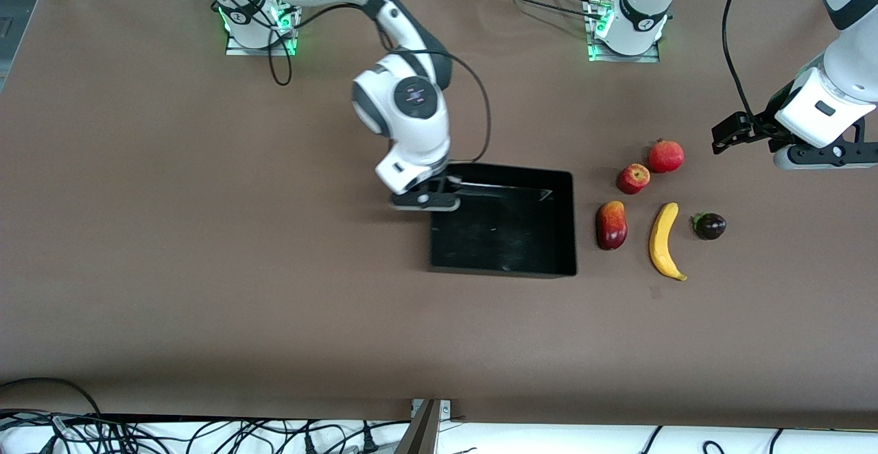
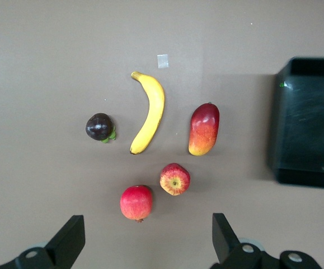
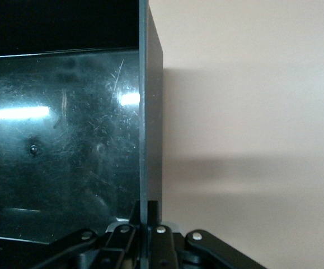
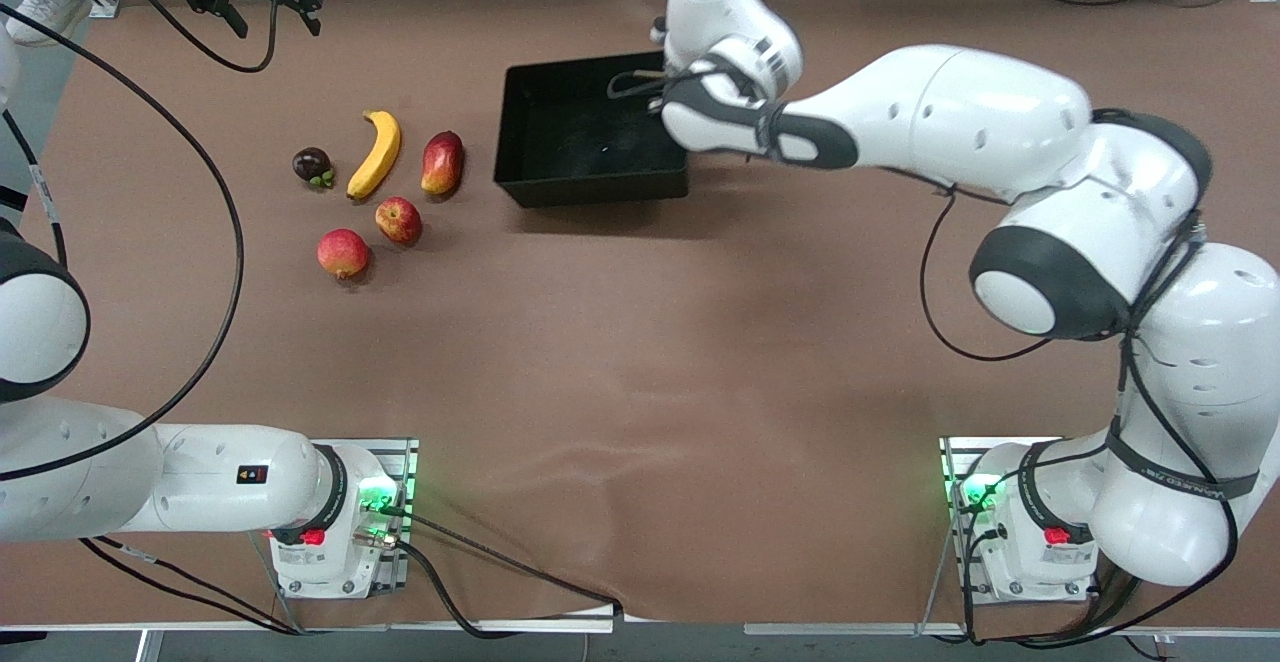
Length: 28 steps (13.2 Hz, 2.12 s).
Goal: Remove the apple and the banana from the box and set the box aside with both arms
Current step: 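Drag the black box away from the fruits with the right gripper, then open the right gripper to release the box rim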
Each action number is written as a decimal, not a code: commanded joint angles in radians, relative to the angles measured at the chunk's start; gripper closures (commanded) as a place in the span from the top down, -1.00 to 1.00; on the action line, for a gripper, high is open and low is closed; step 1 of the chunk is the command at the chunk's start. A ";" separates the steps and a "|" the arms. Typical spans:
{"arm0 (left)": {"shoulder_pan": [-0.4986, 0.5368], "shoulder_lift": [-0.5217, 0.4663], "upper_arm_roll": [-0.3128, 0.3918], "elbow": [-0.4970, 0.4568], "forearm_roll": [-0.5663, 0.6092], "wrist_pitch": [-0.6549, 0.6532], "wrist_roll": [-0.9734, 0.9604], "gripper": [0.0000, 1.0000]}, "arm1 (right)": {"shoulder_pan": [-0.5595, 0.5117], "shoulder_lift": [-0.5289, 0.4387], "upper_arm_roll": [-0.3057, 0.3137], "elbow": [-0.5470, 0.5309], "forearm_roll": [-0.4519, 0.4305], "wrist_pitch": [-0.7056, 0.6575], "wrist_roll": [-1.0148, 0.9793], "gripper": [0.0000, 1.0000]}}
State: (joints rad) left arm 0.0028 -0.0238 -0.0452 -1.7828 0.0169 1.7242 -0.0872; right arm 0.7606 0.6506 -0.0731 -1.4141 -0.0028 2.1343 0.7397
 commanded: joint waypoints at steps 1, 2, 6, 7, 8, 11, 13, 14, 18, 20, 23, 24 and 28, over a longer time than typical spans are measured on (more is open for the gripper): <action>-0.007 0.005 0.001 0.023 -0.015 -0.037 -0.008 1.00 | -0.107 -0.121 0.012 -0.055 0.012 -0.101 -0.141 -1.00; -0.007 0.004 0.001 0.023 -0.015 -0.037 -0.008 1.00 | -0.154 -0.159 0.004 -0.093 0.033 -0.114 -0.214 -1.00; -0.007 0.007 -0.004 0.034 -0.015 -0.040 -0.009 1.00 | -0.335 -0.301 -0.051 -0.290 0.092 -0.103 -0.581 -1.00; -0.009 0.007 -0.004 0.036 -0.015 -0.040 -0.013 1.00 | -0.366 -0.322 -0.082 -0.331 0.116 -0.091 -0.685 -1.00; -0.009 0.007 -0.004 0.036 -0.015 -0.040 -0.013 1.00 | -0.392 -0.344 -0.118 -0.379 0.150 -0.074 -0.779 -1.00; -0.009 0.007 -0.005 0.037 -0.017 -0.046 -0.013 1.00 | -0.405 -0.423 -0.267 -0.615 0.208 0.091 -1.032 -1.00; -0.009 0.008 -0.005 0.037 -0.017 -0.046 -0.013 1.00 | -0.406 -0.415 -0.342 -0.705 0.280 0.201 -1.211 -1.00; -0.010 0.010 -0.005 0.039 -0.017 -0.046 -0.014 1.00 | -0.411 -0.389 -0.356 -0.718 0.326 0.243 -1.270 -1.00; -0.010 0.010 -0.005 0.039 -0.018 -0.048 -0.014 1.00 | -0.446 -0.326 -0.356 -0.718 0.391 0.274 -1.277 -1.00; -0.010 0.010 -0.005 0.039 -0.020 -0.048 -0.016 1.00 | -0.448 -0.319 -0.356 -0.721 0.392 0.285 -1.275 -1.00; -0.010 0.010 -0.007 0.039 -0.020 -0.049 -0.017 1.00 | -0.448 -0.307 -0.356 -0.732 0.392 0.297 -1.275 -0.11; -0.010 0.010 -0.007 0.039 -0.020 -0.049 -0.017 1.00 | -0.446 -0.313 -0.355 -0.729 0.392 0.289 -1.277 0.83; -0.009 0.008 -0.027 0.039 -0.022 -0.064 -0.023 1.00 | -0.412 -0.355 -0.355 -0.593 0.369 0.129 -1.263 1.00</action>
State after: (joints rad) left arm -0.0055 -0.0235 -0.0641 -1.7726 0.0165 1.6978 -0.0978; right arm 0.3311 0.3294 -0.4260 -2.0798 0.3635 2.3692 -0.5178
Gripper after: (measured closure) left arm 0.000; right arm 0.542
